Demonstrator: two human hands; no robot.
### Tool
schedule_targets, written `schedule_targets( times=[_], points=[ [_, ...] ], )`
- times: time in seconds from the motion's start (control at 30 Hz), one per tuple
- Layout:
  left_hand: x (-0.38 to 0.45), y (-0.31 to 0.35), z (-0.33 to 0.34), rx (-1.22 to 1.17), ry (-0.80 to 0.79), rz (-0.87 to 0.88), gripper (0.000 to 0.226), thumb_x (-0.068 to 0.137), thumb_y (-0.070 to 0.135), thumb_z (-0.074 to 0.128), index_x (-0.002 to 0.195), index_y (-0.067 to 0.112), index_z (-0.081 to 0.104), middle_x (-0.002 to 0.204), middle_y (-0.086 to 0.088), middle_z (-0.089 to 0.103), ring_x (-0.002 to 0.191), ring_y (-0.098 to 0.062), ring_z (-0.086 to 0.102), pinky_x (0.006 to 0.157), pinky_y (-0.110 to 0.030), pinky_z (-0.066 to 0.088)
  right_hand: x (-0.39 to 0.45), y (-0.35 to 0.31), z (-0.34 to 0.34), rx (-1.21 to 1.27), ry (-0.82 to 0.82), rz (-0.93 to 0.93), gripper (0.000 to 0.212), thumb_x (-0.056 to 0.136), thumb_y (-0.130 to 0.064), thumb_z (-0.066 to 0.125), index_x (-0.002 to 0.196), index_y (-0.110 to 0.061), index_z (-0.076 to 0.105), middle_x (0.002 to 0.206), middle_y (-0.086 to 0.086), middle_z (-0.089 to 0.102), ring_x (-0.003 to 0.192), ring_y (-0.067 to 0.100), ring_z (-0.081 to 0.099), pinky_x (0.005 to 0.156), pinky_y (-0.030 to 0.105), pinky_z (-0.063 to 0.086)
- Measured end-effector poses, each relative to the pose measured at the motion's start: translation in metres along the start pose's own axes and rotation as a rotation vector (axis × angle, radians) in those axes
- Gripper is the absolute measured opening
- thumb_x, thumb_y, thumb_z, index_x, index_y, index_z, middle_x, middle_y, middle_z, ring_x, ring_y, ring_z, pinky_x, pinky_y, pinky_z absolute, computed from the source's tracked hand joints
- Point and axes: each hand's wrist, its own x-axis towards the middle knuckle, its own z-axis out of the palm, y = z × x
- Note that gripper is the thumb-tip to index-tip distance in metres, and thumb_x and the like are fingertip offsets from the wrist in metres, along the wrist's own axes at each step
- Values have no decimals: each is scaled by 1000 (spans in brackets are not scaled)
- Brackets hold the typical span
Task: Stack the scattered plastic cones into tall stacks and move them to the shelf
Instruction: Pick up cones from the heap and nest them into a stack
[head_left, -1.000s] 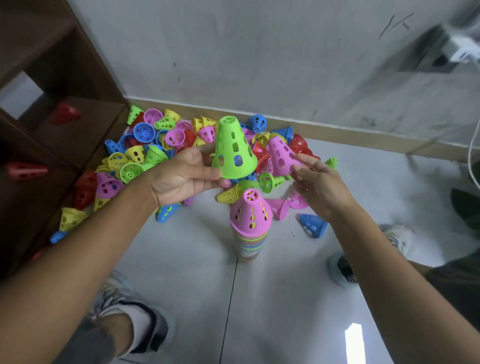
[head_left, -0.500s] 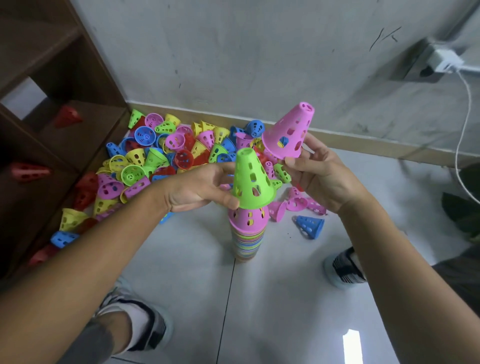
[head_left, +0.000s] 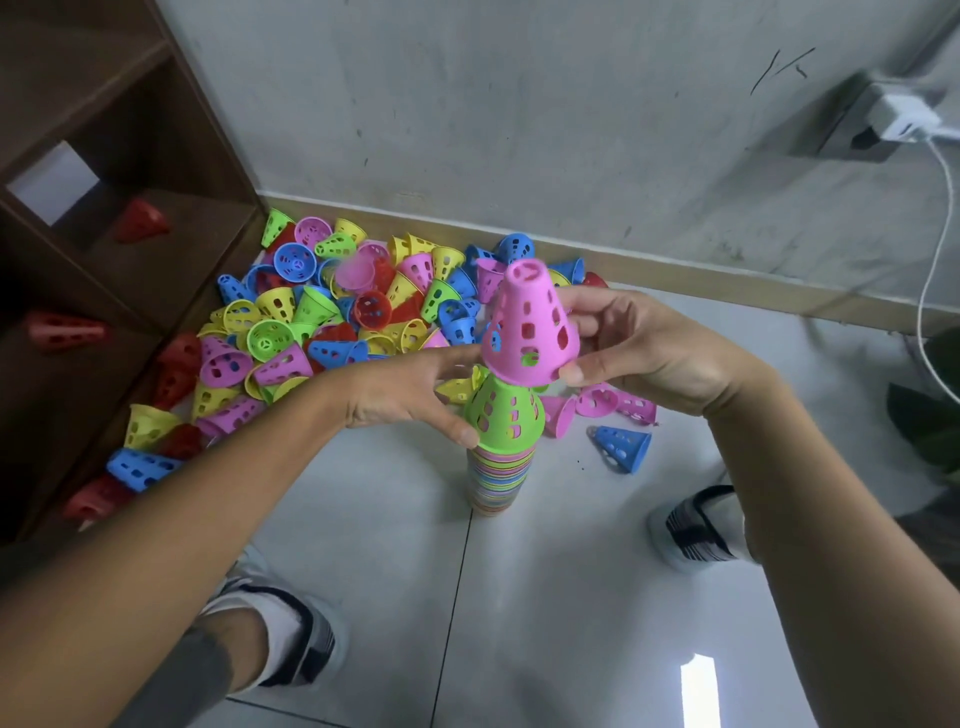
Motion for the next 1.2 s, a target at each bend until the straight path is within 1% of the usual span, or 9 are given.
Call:
schedule_targets(
  times=[0.1,0.2,0.37,0.5,0.63,0.73,0.97,1.07,1.2],
  points=[
    [-1,-3,-4,13,-24,0,78,76,2,84,131,47,53,143,23,53,135,2,44,94,-15,47,1,4,1,-120,-39,71,63,79,14,70,137,-6,56,125,40,57,115,43,62,104,48,50],
    [-3,-10,-10,-6,-24,-16,70,78,4,83,133,39,58,142,16,57,137,-9,47,103,-31,48,2,6,4,-281,-12,138,60,79,11,74,134,-8,59,114,38,61,93,30,69,89,40,57],
    [-2,-36,-23,-75,129,-125,61,72,26,87,128,34,65,137,8,61,129,-18,56,111,-52,45,5,11,6,-455,-20,218,59,76,-5,84,128,-21,62,105,19,71,93,32,70,94,55,54],
    [1,-49,-27,-74,252,-203,39,85,27,80,121,35,68,128,14,66,121,-7,61,104,-47,50,5,17,2,-501,-12,244,60,73,-11,88,124,-29,61,98,12,71,90,31,70,91,56,55],
    [10,-63,-29,-103,364,-262,30,89,32,75,118,28,68,120,5,70,117,-15,65,99,-44,53,3,21,-9,-496,-13,295,62,71,-11,89,122,-33,61,84,8,68,79,22,66,81,36,57],
    [20,-75,-30,-129,435,-295,21,93,29,72,113,25,68,114,0,71,110,-21,66,91,-39,53,3,32,-20,-411,71,293,61,73,-8,87,125,-28,62,90,12,68,81,20,69,76,26,55],
    [51,-103,-30,-132,463,-320,34,91,35,71,123,24,65,122,-3,66,110,-22,63,80,-33,52,18,102,-61,-453,427,355,31,94,-29,68,122,-35,59,120,-2,67,100,13,68,85,34,59],
    [75,-113,-31,-92,494,-295,27,99,31,62,125,24,64,125,4,63,107,-15,60,79,-33,51,24,134,-74,-377,496,444,32,98,-22,62,128,-29,58,129,3,61,109,20,64,90,38,56],
    [105,-127,-33,40,490,-157,25,99,22,64,123,16,67,127,-1,64,113,-12,61,85,-19,52,38,168,-82,-317,515,551,42,100,-13,57,141,-20,50,140,10,51,115,29,58,97,48,52]
  ],
)
